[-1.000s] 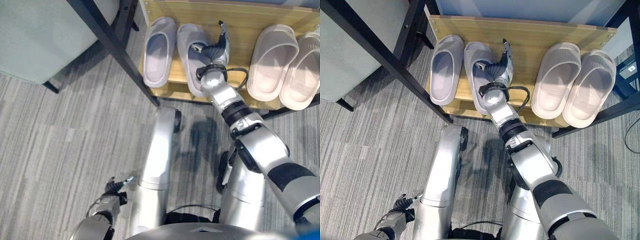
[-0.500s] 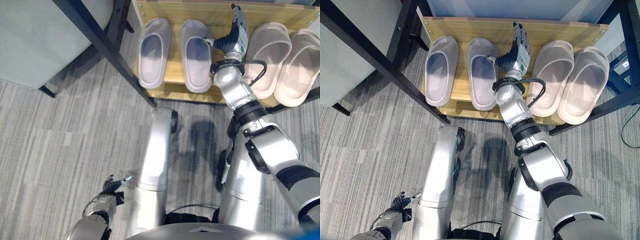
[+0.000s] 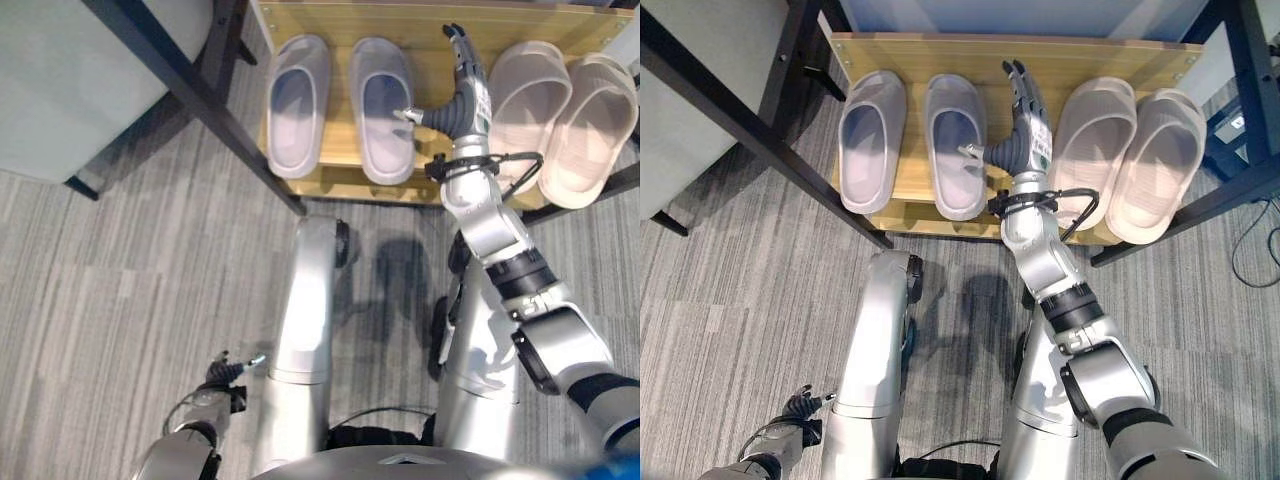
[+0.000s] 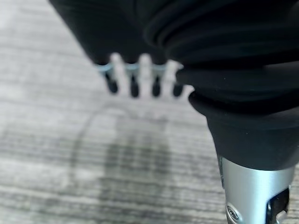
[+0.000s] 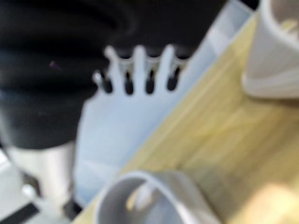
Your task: Arrange the slippers neatly on the shoe rack.
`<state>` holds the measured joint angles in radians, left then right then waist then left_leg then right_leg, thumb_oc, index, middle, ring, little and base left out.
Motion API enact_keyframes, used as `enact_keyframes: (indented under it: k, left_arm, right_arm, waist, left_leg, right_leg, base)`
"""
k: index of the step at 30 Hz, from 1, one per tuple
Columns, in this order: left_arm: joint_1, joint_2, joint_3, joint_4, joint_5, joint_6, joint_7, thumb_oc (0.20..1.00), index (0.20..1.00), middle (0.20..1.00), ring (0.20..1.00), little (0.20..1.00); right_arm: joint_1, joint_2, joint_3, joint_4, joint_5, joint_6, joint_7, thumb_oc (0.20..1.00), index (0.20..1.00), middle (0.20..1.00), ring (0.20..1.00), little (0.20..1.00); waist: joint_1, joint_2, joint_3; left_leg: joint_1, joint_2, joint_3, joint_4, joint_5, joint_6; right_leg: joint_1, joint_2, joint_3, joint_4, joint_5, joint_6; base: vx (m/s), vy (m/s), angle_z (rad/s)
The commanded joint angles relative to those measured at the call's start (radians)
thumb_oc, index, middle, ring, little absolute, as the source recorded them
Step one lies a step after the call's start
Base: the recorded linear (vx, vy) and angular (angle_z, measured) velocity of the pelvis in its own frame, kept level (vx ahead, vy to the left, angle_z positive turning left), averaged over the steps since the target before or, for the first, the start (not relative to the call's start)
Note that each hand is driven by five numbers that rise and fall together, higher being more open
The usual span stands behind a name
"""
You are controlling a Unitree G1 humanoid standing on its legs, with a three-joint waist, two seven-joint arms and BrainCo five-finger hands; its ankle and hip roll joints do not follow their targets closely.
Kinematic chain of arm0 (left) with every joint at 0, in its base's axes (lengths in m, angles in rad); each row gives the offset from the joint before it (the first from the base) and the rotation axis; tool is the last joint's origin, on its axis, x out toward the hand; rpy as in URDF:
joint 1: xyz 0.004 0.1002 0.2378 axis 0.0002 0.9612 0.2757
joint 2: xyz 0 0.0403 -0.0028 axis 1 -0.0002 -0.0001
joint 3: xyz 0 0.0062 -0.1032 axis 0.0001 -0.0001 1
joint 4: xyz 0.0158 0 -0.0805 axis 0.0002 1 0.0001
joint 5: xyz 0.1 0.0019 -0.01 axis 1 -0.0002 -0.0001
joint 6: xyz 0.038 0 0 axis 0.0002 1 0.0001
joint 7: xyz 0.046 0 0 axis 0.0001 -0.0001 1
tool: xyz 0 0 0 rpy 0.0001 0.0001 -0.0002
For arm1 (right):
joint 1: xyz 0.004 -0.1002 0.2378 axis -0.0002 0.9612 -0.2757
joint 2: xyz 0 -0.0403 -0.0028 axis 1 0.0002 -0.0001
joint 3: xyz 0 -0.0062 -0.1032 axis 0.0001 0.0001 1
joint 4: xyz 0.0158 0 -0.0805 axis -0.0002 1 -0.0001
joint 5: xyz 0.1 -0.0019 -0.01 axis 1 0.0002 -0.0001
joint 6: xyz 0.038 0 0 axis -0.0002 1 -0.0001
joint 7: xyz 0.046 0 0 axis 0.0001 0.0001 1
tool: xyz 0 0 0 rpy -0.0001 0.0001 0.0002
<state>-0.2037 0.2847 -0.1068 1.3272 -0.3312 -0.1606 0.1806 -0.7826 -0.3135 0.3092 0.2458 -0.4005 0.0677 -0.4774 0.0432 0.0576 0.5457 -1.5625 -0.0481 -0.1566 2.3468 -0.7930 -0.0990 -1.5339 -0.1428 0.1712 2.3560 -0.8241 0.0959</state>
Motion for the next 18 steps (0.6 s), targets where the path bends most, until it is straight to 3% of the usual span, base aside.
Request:
enact_keyframes:
  k: [1, 6, 18]
  left_arm:
    - [0.092, -0.016, -0.051, 0.004, 0.012, 0.001, 0.031, 1.000, 1.000, 1.000, 1.000, 1.000]
    - [0.092, -0.027, -0.059, -0.013, 0.016, -0.009, 0.047, 1.000, 1.000, 1.000, 1.000, 1.000]
    - [0.092, -0.036, -0.075, 0.003, 0.066, -0.005, 0.064, 1.000, 1.000, 1.000, 1.000, 1.000]
  right_arm:
    - [0.041, -0.037, 0.028, -0.170, -0.050, -0.079, 0.004, 1.000, 1.000, 1.000, 1.000, 1.000]
    - [0.151, -0.015, 0.050, -0.231, -0.033, -0.107, 0.024, 1.000, 1.000, 1.000, 1.000, 1.000]
    - [0.211, 0.005, 0.122, -0.210, -0.021, -0.131, 0.060, 1.000, 1.000, 1.000, 1.000, 1.000]
  waist:
    - [0.050, -0.002, -0.026]
    - [0.040, -0.009, -0.026]
    - [0.034, -0.011, -0.026]
  left_leg:
    - [-0.007, -0.017, 0.080, 0.008, 0.005, 0.081]
    - [-0.007, -0.015, 0.084, 0.006, 0.006, 0.082]
    - [-0.007, -0.010, 0.082, 0.001, 0.008, 0.080]
  right_leg:
    - [0.166, -0.003, 0.088, 0.031, 0.189, -0.059]
    - [0.162, -0.002, 0.091, 0.034, 0.186, -0.059]
    - [0.161, 0.002, 0.094, 0.031, 0.191, -0.058]
  base:
    - [0.00, -0.007, -0.03]
    - [0.00, 0.000, 0.00]
    - [0.00, 0.000, 0.00]
